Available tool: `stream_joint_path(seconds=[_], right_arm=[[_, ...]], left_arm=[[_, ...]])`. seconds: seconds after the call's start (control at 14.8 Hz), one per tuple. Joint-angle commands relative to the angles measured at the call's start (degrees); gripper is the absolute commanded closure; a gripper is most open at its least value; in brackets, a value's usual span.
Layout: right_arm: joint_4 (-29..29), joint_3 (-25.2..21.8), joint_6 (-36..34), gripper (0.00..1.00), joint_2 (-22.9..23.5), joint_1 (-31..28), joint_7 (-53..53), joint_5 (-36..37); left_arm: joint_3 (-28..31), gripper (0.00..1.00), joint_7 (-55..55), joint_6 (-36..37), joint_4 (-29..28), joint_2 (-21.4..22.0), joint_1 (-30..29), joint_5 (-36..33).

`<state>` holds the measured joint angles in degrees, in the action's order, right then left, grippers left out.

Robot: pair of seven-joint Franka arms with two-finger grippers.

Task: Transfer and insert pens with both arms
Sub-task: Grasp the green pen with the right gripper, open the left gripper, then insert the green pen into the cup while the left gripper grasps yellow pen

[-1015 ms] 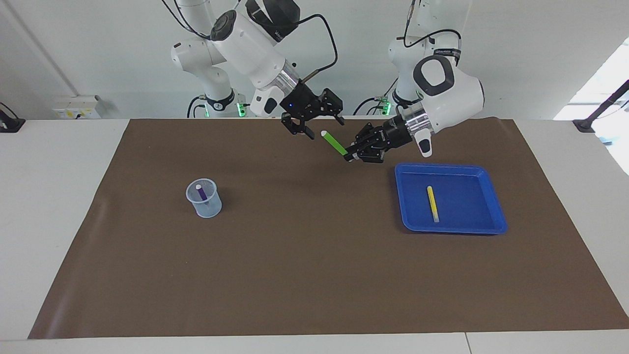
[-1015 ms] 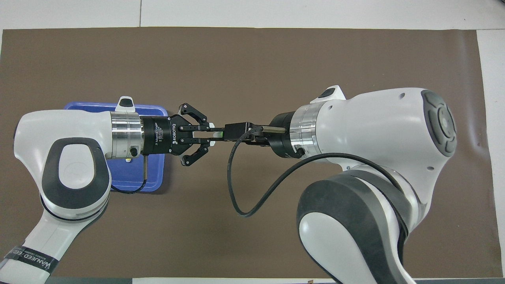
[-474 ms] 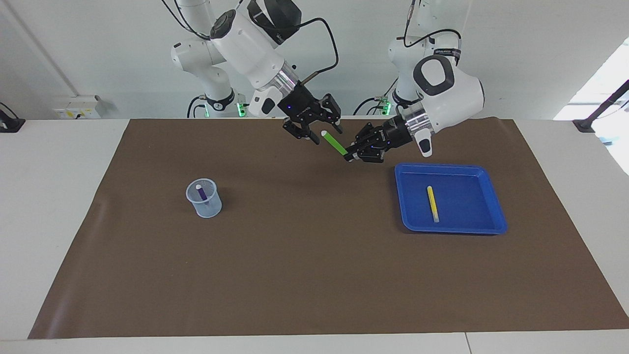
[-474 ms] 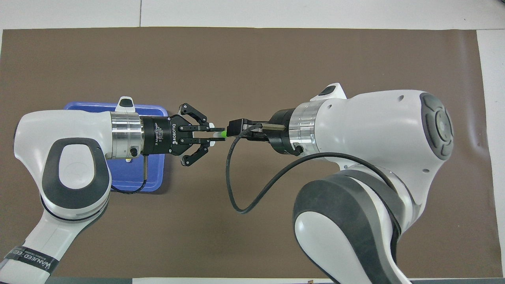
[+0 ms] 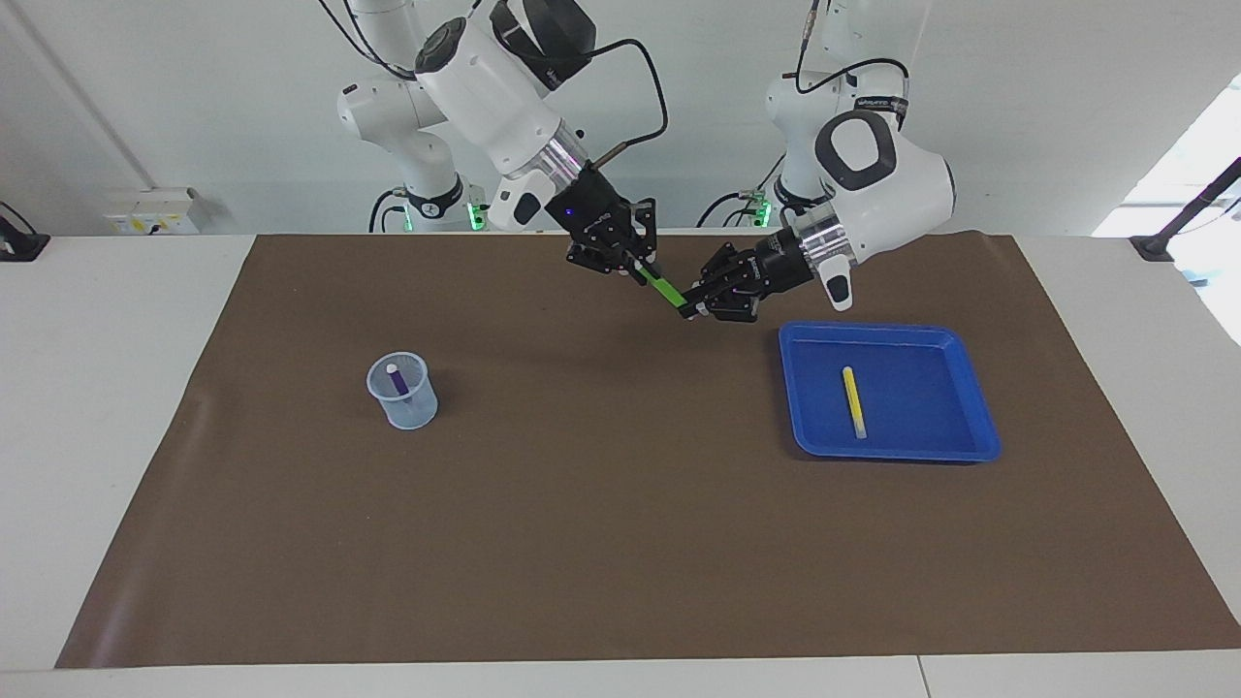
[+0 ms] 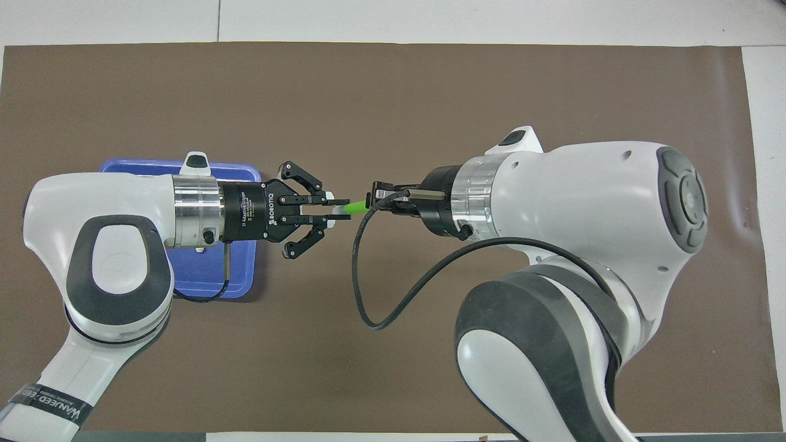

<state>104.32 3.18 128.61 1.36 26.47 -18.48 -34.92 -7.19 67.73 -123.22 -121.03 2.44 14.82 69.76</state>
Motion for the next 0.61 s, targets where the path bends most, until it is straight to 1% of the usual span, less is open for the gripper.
stream_joint_path(seconds=[0.0, 0.07, 0.14, 0.27, 0.34, 0.47, 0.54], right_arm=[[0.62, 0.25, 1.29, 1.00, -0.13, -0.19, -0.15, 0.65], [0.53, 0.16, 1.20, 1.00, -0.05, -0.19, -0.15, 0.82], [0.44, 0.16, 1.20, 1.00, -0.05, -0.45, -0.15, 2.39], [0.53, 0.16, 0.59, 1.00, -0.05, -1.33, -0.15, 6.69], [0.53, 0.16, 0.15, 1.00, -0.05, -2.47, -0.07, 7.76], [0.53, 0.07, -3.26, 1.00, -0.57, -4.75, 0.02, 11.00], [0.62, 0.07, -6.06, 1.00, -1.36, -6.50, 0.02, 14.24]], left_arm=[[0.51, 1.00, 0.56, -1.32, -2.19, 2.13, 0.64, 1.17], [0.51, 0.01, 0.74, -2.45, -2.01, 2.30, 0.91, 1.17], [0.43, 0.00, 1.70, -4.12, -2.19, 3.09, 1.26, 1.17], [0.60, 0.00, 6.17, -6.76, -2.28, 3.27, 2.23, 1.17], [0.60, 0.00, 6.54, -7.73, -2.28, 3.53, 2.23, 1.08], [0.69, 0.00, 5.49, -7.74, -2.62, 3.97, 2.14, 0.39], [0.78, 0.00, 2.35, -7.82, -3.15, 4.06, 2.05, 0.12]])
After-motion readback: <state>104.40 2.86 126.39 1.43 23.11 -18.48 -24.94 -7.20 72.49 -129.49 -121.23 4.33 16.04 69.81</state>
